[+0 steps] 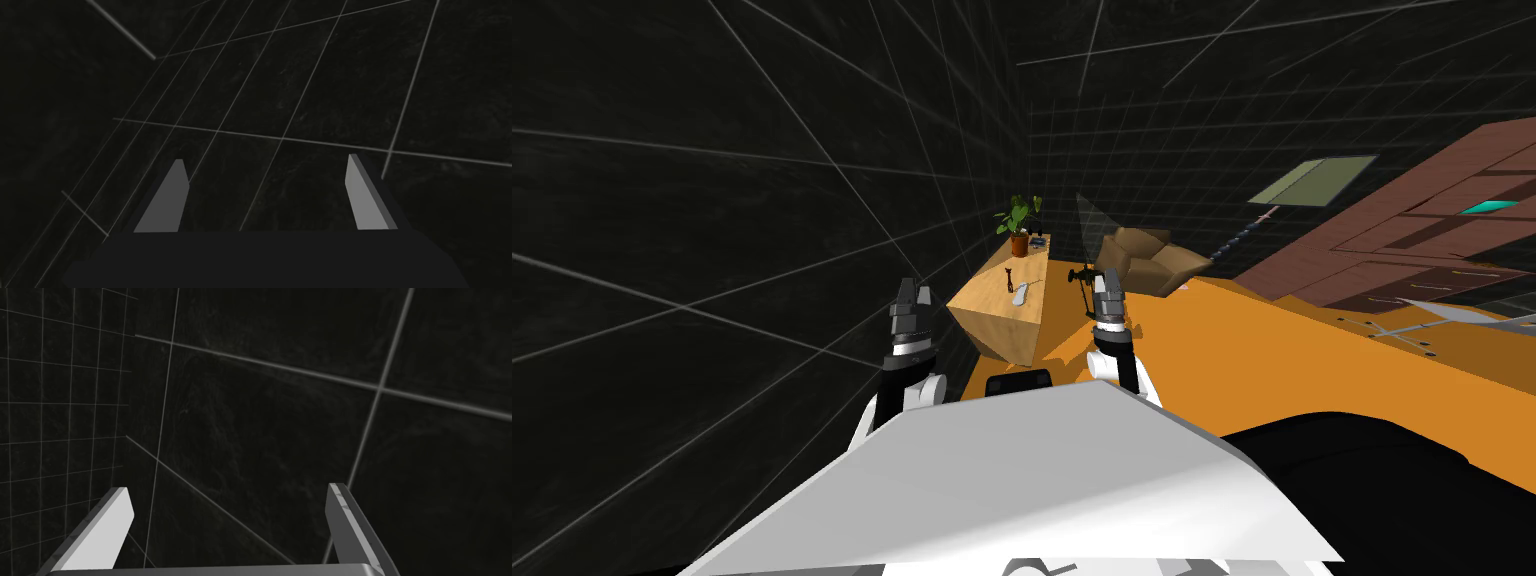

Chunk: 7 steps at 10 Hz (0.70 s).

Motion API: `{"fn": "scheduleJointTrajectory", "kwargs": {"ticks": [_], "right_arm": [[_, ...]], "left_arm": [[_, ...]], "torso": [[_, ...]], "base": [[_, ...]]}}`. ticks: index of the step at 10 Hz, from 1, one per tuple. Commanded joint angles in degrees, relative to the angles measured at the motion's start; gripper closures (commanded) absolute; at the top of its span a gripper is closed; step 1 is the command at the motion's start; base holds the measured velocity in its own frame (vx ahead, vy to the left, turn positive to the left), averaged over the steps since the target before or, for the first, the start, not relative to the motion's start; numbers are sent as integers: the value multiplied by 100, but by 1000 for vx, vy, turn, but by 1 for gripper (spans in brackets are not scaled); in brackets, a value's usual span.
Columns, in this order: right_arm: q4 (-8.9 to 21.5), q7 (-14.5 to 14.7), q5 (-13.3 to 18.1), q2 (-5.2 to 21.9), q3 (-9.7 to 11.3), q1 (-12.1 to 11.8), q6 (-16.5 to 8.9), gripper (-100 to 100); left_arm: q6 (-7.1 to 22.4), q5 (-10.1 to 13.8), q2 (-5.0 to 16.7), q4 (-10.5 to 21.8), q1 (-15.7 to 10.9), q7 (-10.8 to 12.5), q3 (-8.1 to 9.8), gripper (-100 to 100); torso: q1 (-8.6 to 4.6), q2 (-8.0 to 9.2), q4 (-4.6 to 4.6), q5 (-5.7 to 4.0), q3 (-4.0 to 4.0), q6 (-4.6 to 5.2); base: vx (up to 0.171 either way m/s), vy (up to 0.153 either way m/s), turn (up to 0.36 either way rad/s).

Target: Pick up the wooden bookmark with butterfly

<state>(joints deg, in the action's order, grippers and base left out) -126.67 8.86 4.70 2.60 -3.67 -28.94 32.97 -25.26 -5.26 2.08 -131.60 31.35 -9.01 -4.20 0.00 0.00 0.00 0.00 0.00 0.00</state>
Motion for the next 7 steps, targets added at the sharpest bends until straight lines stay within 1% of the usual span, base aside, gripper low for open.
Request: {"fn": "scheduleJointTrajectory", "kwargs": {"ticks": [1,2,3,7], "right_arm": [[0,0,0,0,0,0,0,0],[0,0,0,0,0,0,0,0],[0,0,0,0,0,0,0,0],[0,0,0,0,0,0,0,0]], "left_arm": [[49,-92,205,83,-55,-54,10,-100],[81,-153,284,132,-89,-90,16,-100],[162,-314,412,255,-178,-185,32,-100],[384,-744,526,599,-418,-439,75,-100]], "torso": [[0,0,0,0,0,0],[0,-2,0,0,-1,1],[0,-3,-1,0,-2,1],[-1,-8,-2,0,-5,0]], "base": [[4,-2,-41],[10,-3,-63],[17,-6,-99],[19,-5,-76]]}}
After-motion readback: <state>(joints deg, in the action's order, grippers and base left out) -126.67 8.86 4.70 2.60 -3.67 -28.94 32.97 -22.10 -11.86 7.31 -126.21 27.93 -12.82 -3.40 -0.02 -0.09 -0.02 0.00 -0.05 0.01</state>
